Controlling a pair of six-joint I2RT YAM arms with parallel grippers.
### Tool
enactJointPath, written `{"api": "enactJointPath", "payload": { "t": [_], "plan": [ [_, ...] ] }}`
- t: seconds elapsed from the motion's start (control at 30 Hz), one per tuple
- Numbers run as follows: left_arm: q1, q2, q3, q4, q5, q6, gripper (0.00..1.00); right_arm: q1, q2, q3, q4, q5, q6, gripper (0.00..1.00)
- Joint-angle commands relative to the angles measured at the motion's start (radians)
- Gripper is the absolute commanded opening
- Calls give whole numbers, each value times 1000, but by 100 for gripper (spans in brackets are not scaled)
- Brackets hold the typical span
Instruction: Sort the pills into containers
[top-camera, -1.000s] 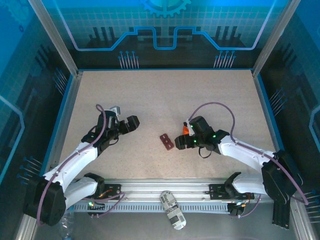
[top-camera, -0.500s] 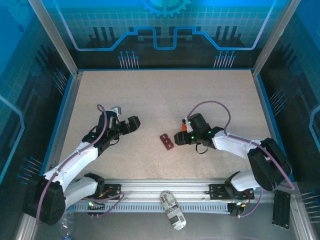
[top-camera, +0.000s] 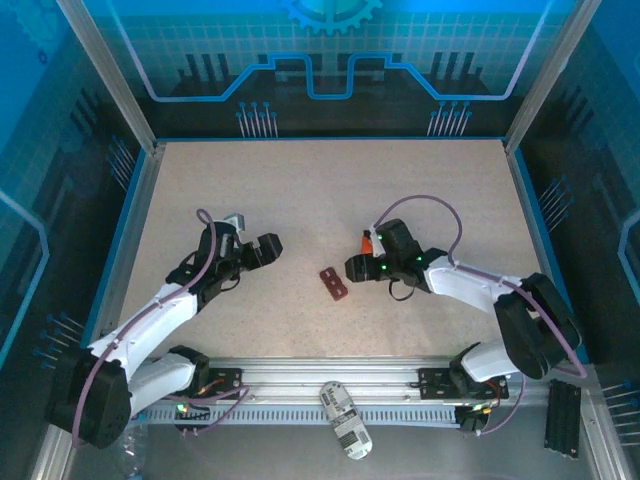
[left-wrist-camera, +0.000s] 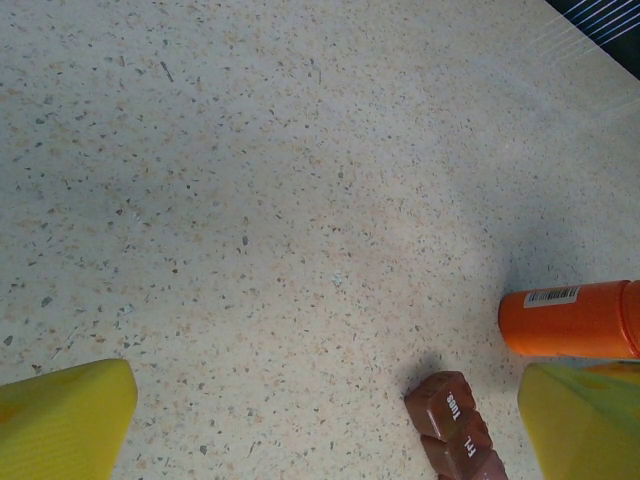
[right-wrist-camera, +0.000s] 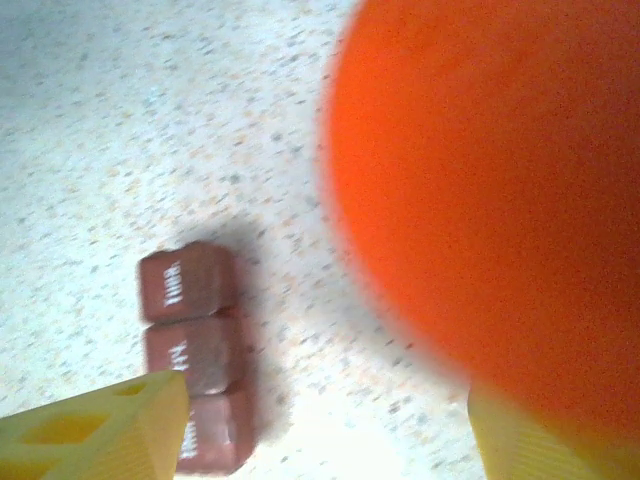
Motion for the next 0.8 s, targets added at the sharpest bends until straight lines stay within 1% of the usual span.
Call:
{"api": "enactJointPath", "payload": {
  "t": [0.0, 0.1, 0.2, 0.47, 0.77],
  "plan": [
    [-12, 1, 16, 19, 12, -15, 99, 68, -48, -41, -22, 15, 27, 79],
    [-15, 6, 18, 33, 13, -17, 99, 125, -39, -54, -20, 53, 48, 82],
    [-16, 14, 23, 35, 18, -17, 99, 167, 6, -45, -14, 77, 65, 83],
    [-19, 4, 22, 20, 13, -12, 99, 221, 127, 16, 0, 93, 68, 84],
    [-19, -12, 11, 18, 1, -5, 99, 271, 197, 74, -3, 97, 85, 84]
  ]
}}
